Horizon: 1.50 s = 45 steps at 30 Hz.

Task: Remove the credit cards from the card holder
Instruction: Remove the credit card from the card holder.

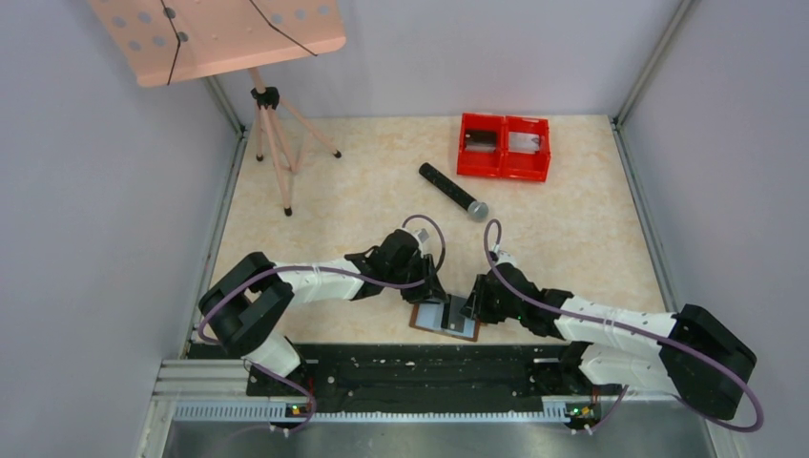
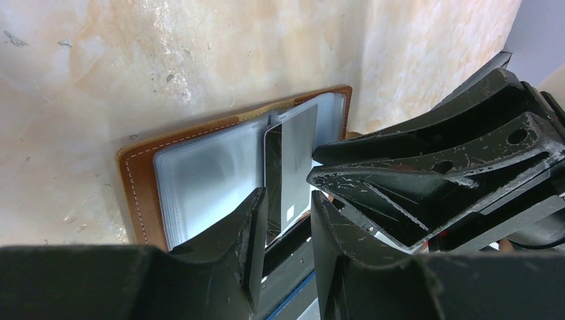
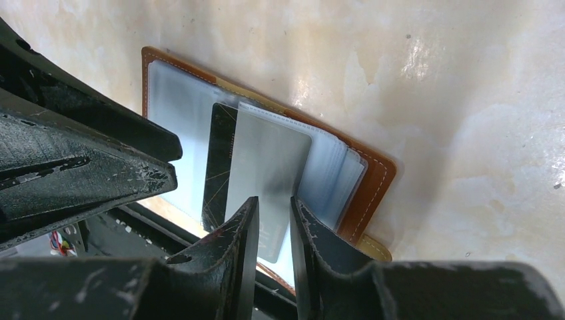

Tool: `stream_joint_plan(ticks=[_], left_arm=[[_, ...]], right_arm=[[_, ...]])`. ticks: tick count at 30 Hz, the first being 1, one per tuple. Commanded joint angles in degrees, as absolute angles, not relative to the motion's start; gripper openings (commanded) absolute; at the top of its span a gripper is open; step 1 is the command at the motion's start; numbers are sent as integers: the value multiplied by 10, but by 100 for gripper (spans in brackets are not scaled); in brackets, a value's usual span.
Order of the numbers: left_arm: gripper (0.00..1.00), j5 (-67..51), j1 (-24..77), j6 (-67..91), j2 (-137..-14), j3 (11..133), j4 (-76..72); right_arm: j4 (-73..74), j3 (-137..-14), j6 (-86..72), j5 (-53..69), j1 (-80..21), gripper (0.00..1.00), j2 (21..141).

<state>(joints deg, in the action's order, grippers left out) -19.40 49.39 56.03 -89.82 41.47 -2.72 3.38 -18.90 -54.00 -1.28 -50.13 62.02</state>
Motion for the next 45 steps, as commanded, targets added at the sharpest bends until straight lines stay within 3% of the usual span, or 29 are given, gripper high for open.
stream_joint_plan(ticks=[1, 39, 45], left_arm=[[36, -192, 492, 551, -898, 412, -58], [36, -231, 492, 567, -951, 403, -96], [33, -244, 493, 574, -955, 403, -106]], right_arm=[[57, -175, -543, -37, -498, 25, 628], [35, -158, -542, -31, -499, 25, 614], [35, -158, -543, -31, -499, 24, 614]])
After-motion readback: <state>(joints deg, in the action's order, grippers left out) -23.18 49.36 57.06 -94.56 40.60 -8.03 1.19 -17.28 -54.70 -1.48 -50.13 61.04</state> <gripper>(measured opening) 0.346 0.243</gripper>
